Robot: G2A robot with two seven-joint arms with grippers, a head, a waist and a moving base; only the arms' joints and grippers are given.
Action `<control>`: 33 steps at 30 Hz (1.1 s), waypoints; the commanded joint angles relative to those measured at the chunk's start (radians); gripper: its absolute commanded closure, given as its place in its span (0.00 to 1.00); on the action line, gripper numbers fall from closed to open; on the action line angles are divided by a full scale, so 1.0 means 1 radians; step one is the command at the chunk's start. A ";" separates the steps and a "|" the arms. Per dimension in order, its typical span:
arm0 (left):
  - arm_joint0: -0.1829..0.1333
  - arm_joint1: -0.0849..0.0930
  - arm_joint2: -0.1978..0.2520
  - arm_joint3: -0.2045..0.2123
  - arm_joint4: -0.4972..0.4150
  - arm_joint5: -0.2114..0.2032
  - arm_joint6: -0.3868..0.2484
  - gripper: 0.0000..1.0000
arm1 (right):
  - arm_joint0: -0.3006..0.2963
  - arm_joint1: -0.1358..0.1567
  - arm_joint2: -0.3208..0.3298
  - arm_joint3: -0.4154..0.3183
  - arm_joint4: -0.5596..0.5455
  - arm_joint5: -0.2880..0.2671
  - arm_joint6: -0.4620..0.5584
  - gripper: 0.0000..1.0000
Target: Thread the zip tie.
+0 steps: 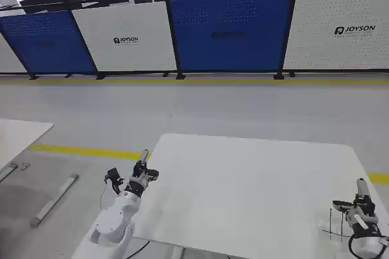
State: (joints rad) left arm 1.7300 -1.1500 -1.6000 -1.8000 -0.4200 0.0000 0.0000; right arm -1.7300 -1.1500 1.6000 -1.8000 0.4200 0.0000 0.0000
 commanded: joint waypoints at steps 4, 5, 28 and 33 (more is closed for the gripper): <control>0.000 0.000 0.000 0.000 0.000 0.000 0.000 0.00 | -0.003 0.001 0.008 0.000 -0.027 -0.019 0.044 0.00; 0.000 0.000 0.000 0.000 0.000 0.000 0.000 0.00 | -0.005 0.001 0.013 0.000 -0.028 -0.023 0.064 0.00; 0.000 0.000 0.000 0.000 0.000 0.000 0.000 0.00 | 0.013 0.041 0.171 0.029 0.009 0.092 0.597 0.00; 0.000 0.000 0.000 0.000 0.000 0.000 0.000 0.00 | 0.040 0.076 0.290 0.042 -0.081 0.177 0.854 0.00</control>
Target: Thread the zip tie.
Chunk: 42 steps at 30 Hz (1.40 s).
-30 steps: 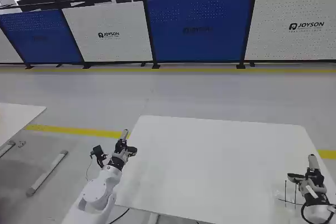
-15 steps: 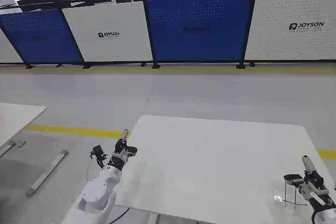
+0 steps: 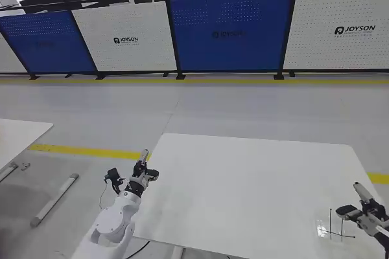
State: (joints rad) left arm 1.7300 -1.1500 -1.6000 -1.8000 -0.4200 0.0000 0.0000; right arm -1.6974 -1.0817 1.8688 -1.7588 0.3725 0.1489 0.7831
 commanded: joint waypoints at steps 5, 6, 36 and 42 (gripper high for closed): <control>0.000 0.000 0.000 0.000 0.000 0.000 0.000 0.00 | 0.071 0.038 0.063 0.029 -0.118 0.099 0.259 0.00; 0.000 0.000 0.000 0.000 0.000 0.000 0.000 0.00 | 0.087 0.044 0.065 0.043 -0.137 0.109 0.299 0.00; 0.000 0.000 0.000 0.000 0.000 0.000 0.000 0.00 | 0.171 0.159 0.091 0.115 -0.296 -0.093 0.607 0.00; 0.000 0.000 0.000 0.000 0.000 0.000 0.000 0.00 | 0.177 0.166 0.081 0.121 -0.290 -0.093 0.607 0.00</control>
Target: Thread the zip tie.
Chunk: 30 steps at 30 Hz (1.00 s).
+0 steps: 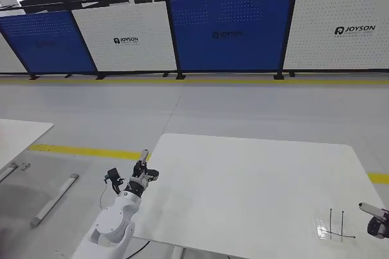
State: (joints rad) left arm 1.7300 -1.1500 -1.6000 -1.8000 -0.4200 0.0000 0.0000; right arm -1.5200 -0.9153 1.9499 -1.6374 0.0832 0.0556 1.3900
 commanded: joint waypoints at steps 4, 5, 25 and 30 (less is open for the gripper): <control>0.000 0.000 0.000 0.000 0.000 0.000 0.000 0.00 | 0.000 0.000 0.000 0.000 0.000 0.000 0.000 0.00; 0.000 0.000 0.000 0.000 0.000 0.000 0.000 0.00 | 0.000 0.000 0.000 0.000 0.000 0.000 0.000 0.00; 0.000 0.000 0.000 0.000 0.000 0.000 0.000 0.00 | -0.003 0.167 -0.190 -0.059 -0.110 -0.059 0.000 0.00; 0.000 0.000 0.000 0.000 0.000 0.000 0.000 0.00 | 0.099 0.230 -0.309 0.023 -0.129 -0.037 0.000 0.00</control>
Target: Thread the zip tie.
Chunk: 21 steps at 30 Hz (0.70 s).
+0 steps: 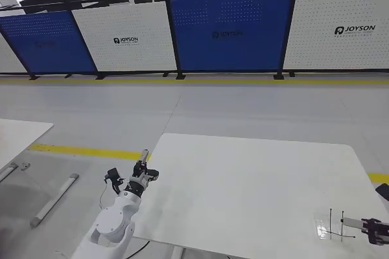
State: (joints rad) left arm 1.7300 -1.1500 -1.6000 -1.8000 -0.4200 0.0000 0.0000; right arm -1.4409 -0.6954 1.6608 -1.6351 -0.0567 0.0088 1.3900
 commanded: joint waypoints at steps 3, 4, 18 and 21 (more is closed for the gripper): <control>0.000 0.000 0.000 0.000 0.000 0.000 0.000 0.00 | 0.035 0.017 -0.029 0.039 0.033 0.027 0.000 0.00; 0.000 0.000 0.000 0.000 0.000 0.000 0.000 0.00 | 0.035 0.017 -0.029 0.039 0.033 0.027 0.000 0.00; 0.000 0.000 0.000 0.000 0.000 0.000 0.000 0.00 | 0.018 0.036 -0.098 0.066 0.058 0.045 0.000 0.00; 0.000 0.000 0.000 0.000 0.000 0.000 0.000 0.00 | 0.021 0.057 -0.115 0.070 0.089 0.069 0.000 0.00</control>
State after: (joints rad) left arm 1.7300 -1.1500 -1.6000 -1.8000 -0.4200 0.0000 0.0000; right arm -1.4193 -0.6449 1.5476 -1.5656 0.0218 0.0730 1.3900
